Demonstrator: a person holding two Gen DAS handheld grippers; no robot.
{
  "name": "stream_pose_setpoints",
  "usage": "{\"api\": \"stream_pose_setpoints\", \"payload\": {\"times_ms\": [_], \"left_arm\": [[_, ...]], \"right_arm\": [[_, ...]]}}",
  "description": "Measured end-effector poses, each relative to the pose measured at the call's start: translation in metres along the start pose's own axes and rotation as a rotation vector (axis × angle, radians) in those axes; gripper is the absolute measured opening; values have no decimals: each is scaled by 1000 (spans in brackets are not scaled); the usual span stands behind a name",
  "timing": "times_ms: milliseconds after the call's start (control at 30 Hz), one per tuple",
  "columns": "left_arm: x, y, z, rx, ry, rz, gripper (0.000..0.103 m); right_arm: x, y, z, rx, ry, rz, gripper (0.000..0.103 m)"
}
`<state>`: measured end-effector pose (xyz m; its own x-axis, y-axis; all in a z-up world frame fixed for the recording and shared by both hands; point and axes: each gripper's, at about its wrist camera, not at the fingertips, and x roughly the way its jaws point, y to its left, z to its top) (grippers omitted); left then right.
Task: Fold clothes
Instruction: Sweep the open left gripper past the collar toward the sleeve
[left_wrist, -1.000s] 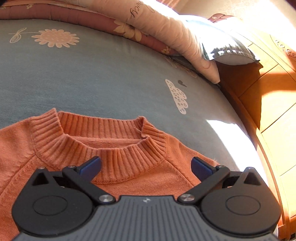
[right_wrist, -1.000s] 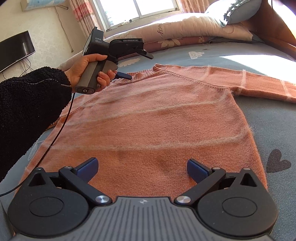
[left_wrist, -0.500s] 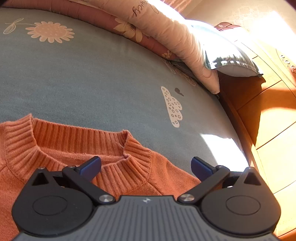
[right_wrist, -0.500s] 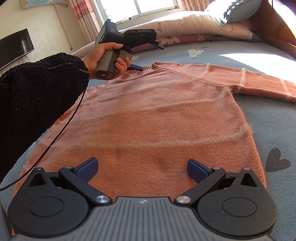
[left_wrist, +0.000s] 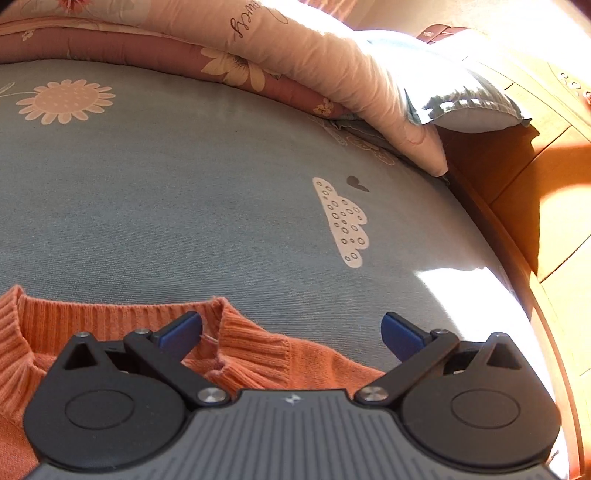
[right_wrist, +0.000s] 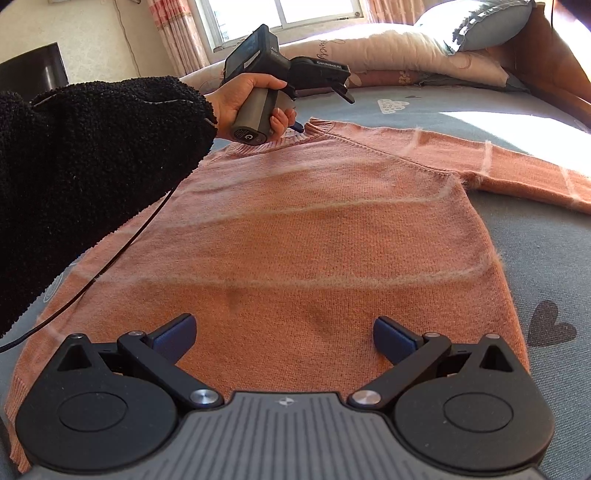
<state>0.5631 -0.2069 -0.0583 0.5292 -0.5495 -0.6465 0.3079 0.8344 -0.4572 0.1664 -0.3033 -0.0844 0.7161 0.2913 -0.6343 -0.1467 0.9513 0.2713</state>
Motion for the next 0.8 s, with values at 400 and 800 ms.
{"api": "stream_pose_setpoints", "payload": {"times_ms": [400,800], "left_arm": [[25,-16,-17,85,18,-33,102],[14,-86,-43,200,182,-130,102]], "right_arm": [[-1,0,1,9,9,0,103],[0,1,0,-4,13,-11,103]]}}
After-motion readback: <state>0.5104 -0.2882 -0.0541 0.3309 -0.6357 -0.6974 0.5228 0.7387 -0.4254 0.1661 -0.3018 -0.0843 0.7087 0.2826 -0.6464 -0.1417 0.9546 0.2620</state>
